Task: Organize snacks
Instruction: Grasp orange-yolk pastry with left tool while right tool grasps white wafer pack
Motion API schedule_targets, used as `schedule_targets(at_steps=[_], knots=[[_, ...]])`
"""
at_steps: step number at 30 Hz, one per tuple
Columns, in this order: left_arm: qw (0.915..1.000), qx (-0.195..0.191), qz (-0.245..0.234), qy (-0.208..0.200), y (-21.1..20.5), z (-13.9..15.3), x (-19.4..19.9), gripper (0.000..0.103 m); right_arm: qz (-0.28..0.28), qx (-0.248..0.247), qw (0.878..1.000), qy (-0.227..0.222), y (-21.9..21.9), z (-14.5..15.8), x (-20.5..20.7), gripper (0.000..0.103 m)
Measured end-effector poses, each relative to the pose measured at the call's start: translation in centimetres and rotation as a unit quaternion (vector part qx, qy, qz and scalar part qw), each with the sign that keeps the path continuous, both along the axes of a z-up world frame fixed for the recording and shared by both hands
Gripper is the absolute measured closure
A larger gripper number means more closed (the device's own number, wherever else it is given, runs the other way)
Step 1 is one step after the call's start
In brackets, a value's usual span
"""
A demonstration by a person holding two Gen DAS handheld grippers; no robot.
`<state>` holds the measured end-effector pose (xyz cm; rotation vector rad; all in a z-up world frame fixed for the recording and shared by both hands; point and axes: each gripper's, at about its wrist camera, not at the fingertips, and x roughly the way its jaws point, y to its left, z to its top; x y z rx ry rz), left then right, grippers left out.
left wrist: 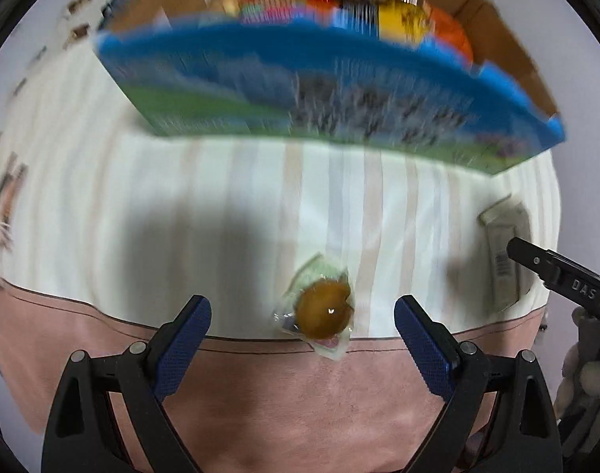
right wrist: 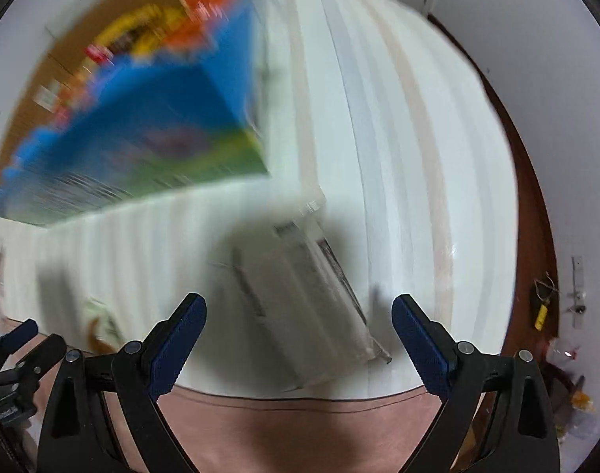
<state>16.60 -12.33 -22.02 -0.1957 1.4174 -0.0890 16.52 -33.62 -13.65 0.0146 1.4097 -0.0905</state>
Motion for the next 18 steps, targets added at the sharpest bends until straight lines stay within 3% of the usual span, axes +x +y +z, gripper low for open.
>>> schedule_targets(at_steps=[2, 3, 4, 5, 6, 12, 18], knots=[[0.9999, -0.009, -0.004, 0.012, -0.6, -1.5, 0.1, 0.013, -0.004, 0.003, 1.000, 0.010, -0.3, -1.5, 0.0, 0.007], [0.9998, -0.011, -0.005, 0.017, -0.8, -2.1, 0.2, 0.022, -0.005, 0.006, 1.000, 0.012, -0.3, -2.0, 0.0, 0.011], [0.9995, -0.013, -0.010, 0.026, -1.3, -3.0, 0.4, 0.031, -0.010, 0.010, 1.000, 0.016, -0.3, -2.5, -0.1, 0.022], [0.9992, -0.014, -0.014, 0.033, -1.6, -3.7, 0.5, 0.036, -0.012, 0.007, 1.000, 0.017, -0.3, -2.9, -0.2, 0.027], [0.9988, -0.009, -0.021, 0.043, -2.1, -4.5, 0.6, 0.049, -0.013, 0.007, 1.000, 0.014, -0.3, -3.0, -0.4, 0.028], [0.9992, -0.003, -0.024, 0.032, -2.3, -4.9, -0.4, 0.051, -0.010, 0.029, 0.999, 0.021, 0.8, -3.3, -2.8, 0.037], [0.9983, -0.005, -0.006, 0.058, -0.3, -5.5, -5.5, 0.051, -0.020, 0.074, 0.995, 0.057, 2.5, -4.8, -8.3, 0.041]])
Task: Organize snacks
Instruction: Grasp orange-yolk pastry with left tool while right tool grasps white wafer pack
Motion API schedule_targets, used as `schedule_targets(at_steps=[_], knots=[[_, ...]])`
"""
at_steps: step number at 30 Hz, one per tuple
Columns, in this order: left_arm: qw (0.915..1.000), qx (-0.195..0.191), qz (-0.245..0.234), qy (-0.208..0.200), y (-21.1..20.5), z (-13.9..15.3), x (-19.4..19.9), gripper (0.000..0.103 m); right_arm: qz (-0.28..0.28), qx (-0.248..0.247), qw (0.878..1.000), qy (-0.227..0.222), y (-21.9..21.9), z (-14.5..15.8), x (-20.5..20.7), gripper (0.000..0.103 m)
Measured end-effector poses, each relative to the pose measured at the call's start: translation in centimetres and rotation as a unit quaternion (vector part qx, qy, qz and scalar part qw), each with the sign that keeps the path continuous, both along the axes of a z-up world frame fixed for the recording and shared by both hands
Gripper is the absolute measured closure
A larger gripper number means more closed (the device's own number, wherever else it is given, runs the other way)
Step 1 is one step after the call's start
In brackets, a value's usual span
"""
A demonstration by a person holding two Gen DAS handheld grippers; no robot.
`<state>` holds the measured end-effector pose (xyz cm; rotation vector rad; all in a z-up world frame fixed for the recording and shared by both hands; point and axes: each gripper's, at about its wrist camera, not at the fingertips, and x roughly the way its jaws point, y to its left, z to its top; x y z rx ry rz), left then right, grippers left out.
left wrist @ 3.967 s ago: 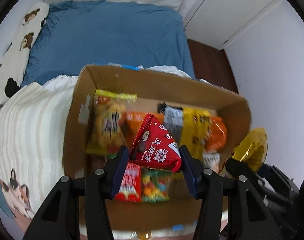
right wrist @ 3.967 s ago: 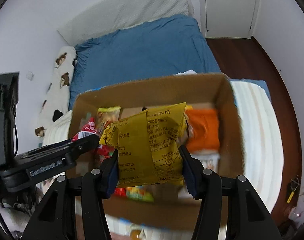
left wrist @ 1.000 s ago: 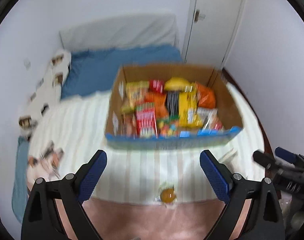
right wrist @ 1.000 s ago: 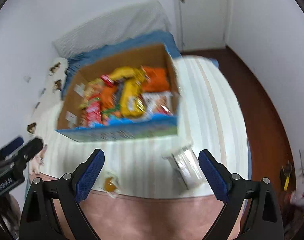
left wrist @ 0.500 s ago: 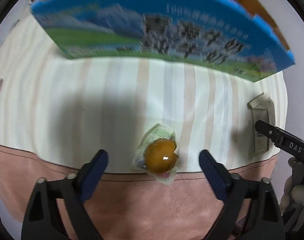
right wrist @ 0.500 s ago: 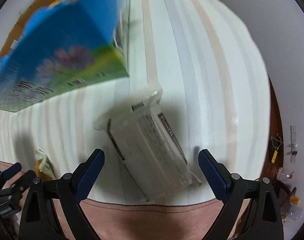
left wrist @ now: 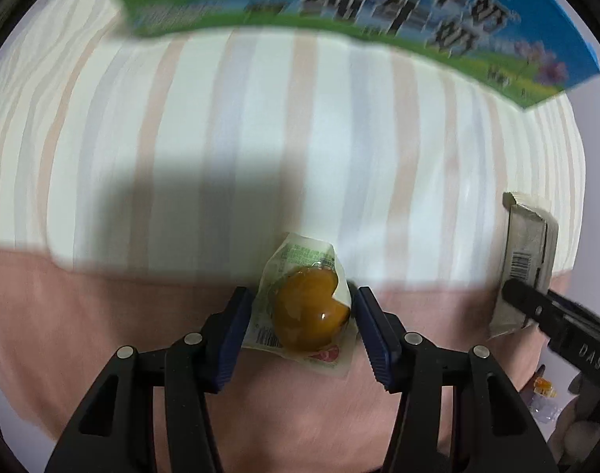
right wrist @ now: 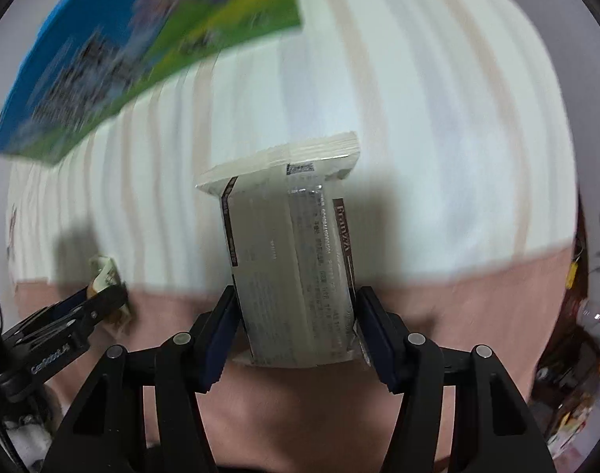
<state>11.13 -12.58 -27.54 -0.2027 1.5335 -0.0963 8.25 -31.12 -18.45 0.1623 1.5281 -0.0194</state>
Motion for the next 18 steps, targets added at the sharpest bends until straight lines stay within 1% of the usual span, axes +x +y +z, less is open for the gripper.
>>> schedule_targets(at_steps=[4, 6, 7, 10, 11, 14, 16, 17, 18], knots=[[0.9997, 0.000, -0.003, 0.026, 0.8, -0.8, -3.7, 0.052, 0.004, 0.026, 0.999, 0.030, 1.4, -1.2, -3.5, 0.042], [0.9995, -0.003, 0.001, 0.032, 1.2, -1.3, -4.5, 0.052, 0.008, 0.030, 0.999, 0.037, 2.0, -1.6, -4.6, 0.042], [0.9993, -0.011, 0.006, 0.036, 1.5, -1.6, -4.8, 0.051, 0.006, 0.032, 0.999, 0.037, 2.0, -1.8, -4.8, 0.042], [0.9990, -0.022, 0.012, 0.038, 1.9, -2.2, -4.8, 0.051, -0.005, 0.034, 0.999, 0.034, 2.0, -2.0, -4.9, 0.041], [0.9989, -0.024, 0.010, 0.040, 1.9, -2.5, -4.4, 0.051, -0.012, 0.036, 0.999, 0.033, 1.8, -2.0, -4.8, 0.039], [0.9988, -0.021, -0.004, 0.043, 1.7, -3.5, -3.9, 0.049, -0.021, 0.029, 0.999, 0.024, 1.3, -1.8, -4.1, 0.035], [0.9988, -0.016, -0.014, 0.044, 1.4, -3.6, -3.6, 0.047, -0.025, 0.024, 0.999, 0.021, 1.7, -1.5, -3.3, 0.034], [0.9988, -0.015, -0.016, 0.044, 1.3, -4.0, -2.7, 0.047, -0.025, 0.020, 0.999, 0.021, 1.8, -1.5, -2.8, 0.033], [0.9989, -0.013, -0.017, 0.042, 1.1, -4.1, -2.7, 0.047, -0.023, 0.015, 0.999, 0.024, 2.1, -1.9, -2.6, 0.032]])
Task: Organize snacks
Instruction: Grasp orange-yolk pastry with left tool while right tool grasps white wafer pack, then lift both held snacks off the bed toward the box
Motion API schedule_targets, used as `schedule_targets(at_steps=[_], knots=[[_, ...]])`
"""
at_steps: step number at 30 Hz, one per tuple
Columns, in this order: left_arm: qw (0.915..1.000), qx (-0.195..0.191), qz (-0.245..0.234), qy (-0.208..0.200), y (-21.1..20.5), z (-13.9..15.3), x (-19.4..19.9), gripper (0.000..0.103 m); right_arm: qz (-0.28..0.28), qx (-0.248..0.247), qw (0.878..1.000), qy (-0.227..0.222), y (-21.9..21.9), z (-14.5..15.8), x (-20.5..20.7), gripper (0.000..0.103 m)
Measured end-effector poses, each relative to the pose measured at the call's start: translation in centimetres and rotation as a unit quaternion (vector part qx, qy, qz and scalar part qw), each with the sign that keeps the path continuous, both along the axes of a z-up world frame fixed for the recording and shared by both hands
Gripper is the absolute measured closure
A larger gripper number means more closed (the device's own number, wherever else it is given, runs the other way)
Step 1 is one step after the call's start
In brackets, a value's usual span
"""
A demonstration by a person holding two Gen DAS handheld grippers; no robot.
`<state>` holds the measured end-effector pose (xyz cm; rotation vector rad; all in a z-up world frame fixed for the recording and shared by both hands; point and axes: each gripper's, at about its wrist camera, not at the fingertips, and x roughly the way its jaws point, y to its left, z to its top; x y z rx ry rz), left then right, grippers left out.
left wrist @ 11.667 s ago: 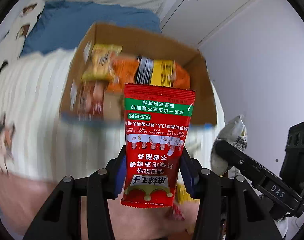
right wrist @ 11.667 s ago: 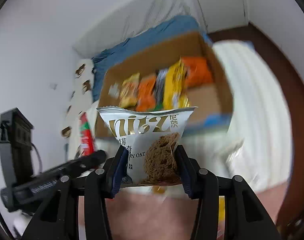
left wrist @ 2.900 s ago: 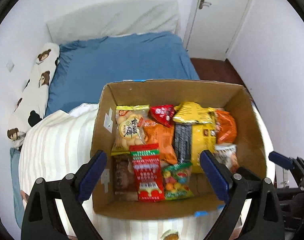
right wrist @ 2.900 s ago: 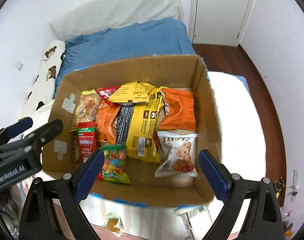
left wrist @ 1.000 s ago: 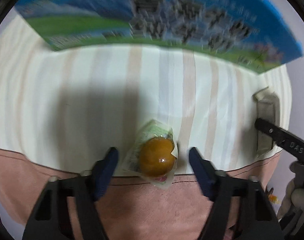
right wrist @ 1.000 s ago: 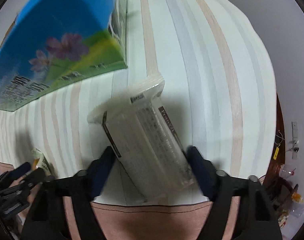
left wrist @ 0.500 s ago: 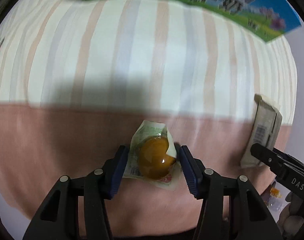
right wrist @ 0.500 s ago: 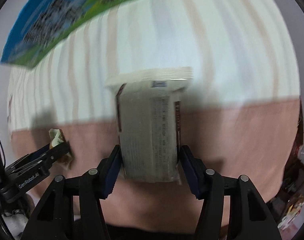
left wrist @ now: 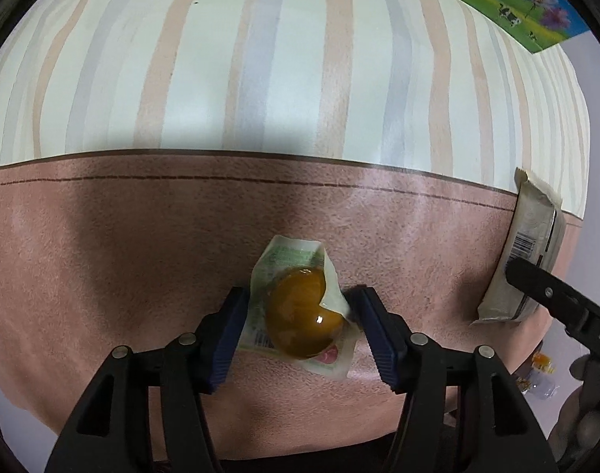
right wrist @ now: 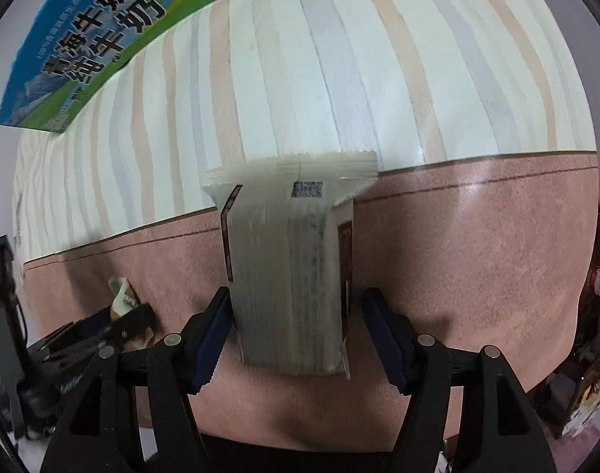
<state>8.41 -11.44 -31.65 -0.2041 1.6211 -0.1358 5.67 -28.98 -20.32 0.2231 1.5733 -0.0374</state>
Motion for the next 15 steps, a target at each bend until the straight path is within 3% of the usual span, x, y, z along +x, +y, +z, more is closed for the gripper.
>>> schedule_targets(at_steps=[8, 15], knots=[[1.0000, 0.009, -0.003, -0.002, -1.0, -1.3, 0.2, 0.047, -0.001, -0.030, 1.000, 0.005, 3.4, -2.4, 0.9, 0.026], [0.9999, 0.011, 0.003, -0.007, -1.7, -2.2, 0.2, 0.047, -0.001, -0.034, 0.999, 0.009, 4.7, -3.2, 1.8, 0.028]])
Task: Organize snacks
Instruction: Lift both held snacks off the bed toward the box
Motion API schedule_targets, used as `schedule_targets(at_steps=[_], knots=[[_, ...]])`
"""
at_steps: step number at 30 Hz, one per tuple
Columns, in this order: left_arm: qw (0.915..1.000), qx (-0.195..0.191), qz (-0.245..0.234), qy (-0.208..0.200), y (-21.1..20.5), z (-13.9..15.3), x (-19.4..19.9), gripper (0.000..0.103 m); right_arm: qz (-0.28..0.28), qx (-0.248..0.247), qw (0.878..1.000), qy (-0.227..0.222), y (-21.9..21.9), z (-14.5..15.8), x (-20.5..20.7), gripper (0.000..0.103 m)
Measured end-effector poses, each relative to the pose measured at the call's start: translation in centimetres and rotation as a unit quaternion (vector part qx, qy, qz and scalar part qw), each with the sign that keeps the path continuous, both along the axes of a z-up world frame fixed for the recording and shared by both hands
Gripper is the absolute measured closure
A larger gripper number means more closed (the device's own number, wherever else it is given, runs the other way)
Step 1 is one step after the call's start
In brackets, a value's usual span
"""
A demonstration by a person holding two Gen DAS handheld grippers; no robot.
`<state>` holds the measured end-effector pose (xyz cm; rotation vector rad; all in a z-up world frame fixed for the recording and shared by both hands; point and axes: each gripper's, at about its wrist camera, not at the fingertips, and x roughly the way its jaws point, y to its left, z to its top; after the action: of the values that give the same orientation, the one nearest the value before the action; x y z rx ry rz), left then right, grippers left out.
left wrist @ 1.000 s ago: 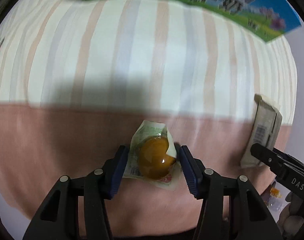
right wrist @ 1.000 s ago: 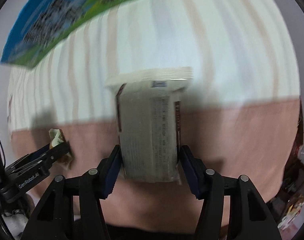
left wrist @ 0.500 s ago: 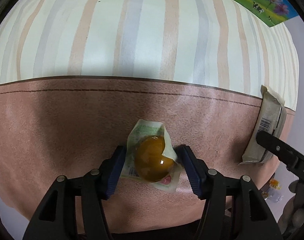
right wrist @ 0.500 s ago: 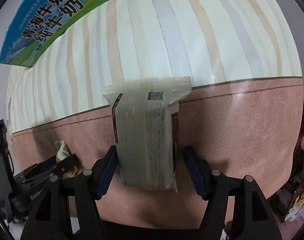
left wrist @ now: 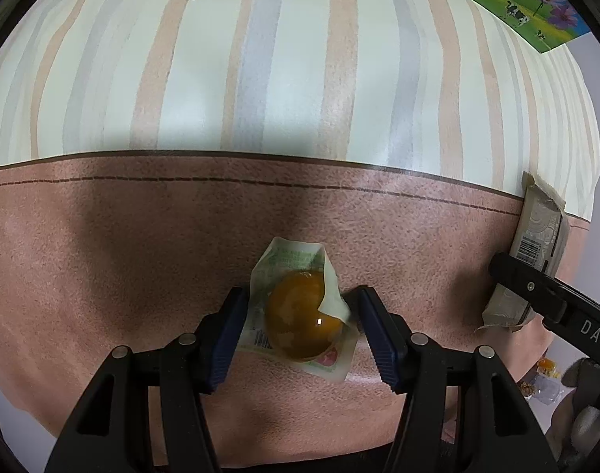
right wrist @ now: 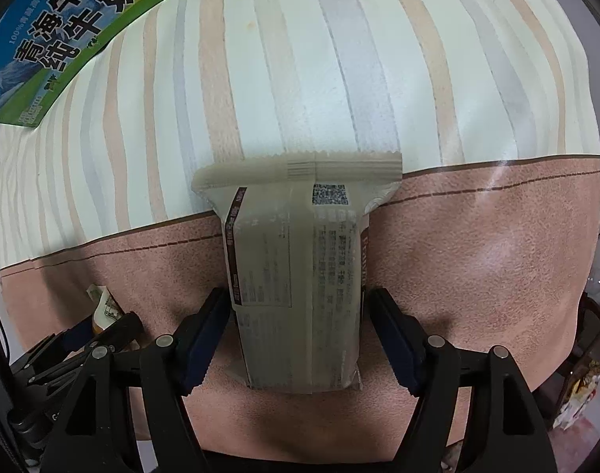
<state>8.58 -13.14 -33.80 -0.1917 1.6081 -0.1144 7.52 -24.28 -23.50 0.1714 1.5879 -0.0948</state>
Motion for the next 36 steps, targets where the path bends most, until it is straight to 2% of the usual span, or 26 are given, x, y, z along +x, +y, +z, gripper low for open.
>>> schedule_targets(at_steps=[2, 3, 7, 15, 17, 18, 22, 26, 27, 28, 29, 31, 33, 36], knots=[[0.9999, 0.010, -0.004, -0.002, -0.2, 0.0, -0.3, 0.050, 0.008, -0.011, 1.000, -0.006, -0.2, 0.3, -0.2, 0.039], [0.9999, 0.011, -0.004, -0.003, 0.1, 0.5, -0.2, 0.051, 0.014, -0.014, 1.000, -0.011, -0.4, 0.3, -0.5, 0.040], [1.0000, 0.005, -0.003, -0.006, -0.1, 1.5, -0.6, 0.052, 0.032, -0.016, 0.999, -0.026, 0.3, 1.1, -1.5, 0.041], [0.9996, -0.021, 0.019, 0.001, 1.3, 2.0, -1.1, 0.053, 0.026, 0.041, 0.998, -0.041, 1.4, 3.8, -1.9, 0.042], [0.9993, -0.029, 0.022, 0.000, 1.5, 2.3, -1.1, 0.059, 0.030, 0.045, 0.997, -0.048, 1.7, 4.6, -2.4, 0.042], [0.9992, -0.034, 0.019, 0.002, 1.6, 2.4, -1.0, 0.062, 0.035, 0.044, 0.997, -0.048, 1.8, 4.7, -2.4, 0.042], [0.9989, -0.041, 0.004, 0.023, 1.4, 1.1, -0.3, 0.060, 0.042, 0.043, 0.998, -0.029, 2.1, 3.4, -2.1, 0.040], [0.9975, -0.055, 0.022, 0.038, 2.6, 1.6, -0.4, 0.055, 0.035, 0.056, 0.998, -0.012, 1.9, 2.6, -2.0, 0.040], [0.9978, -0.053, 0.027, 0.030, 3.1, 2.2, -0.5, 0.049, 0.033, 0.059, 0.998, -0.014, 1.7, 2.7, -2.0, 0.040], [0.9981, -0.048, 0.032, 0.022, 3.6, 2.5, -0.6, 0.036, 0.032, 0.063, 0.997, -0.015, 1.7, 2.8, -2.0, 0.040], [0.9982, -0.045, 0.037, 0.018, 4.0, 2.4, -0.7, 0.028, 0.031, 0.065, 0.997, -0.015, 1.4, 2.6, -1.9, 0.040], [0.9968, -0.051, 0.055, 0.027, 4.9, 0.8, -0.5, 0.016, 0.027, 0.066, 0.997, -0.016, 1.2, 2.3, -1.9, 0.040], [0.9930, -0.076, 0.081, 0.040, 5.7, -1.1, -0.4, 0.013, 0.028, 0.064, 0.997, -0.015, 1.1, 1.9, -2.1, 0.040], [0.9945, -0.059, 0.074, 0.045, 4.9, -1.5, 0.0, 0.013, 0.033, 0.063, 0.997, -0.016, 1.1, 2.0, -2.3, 0.040]])
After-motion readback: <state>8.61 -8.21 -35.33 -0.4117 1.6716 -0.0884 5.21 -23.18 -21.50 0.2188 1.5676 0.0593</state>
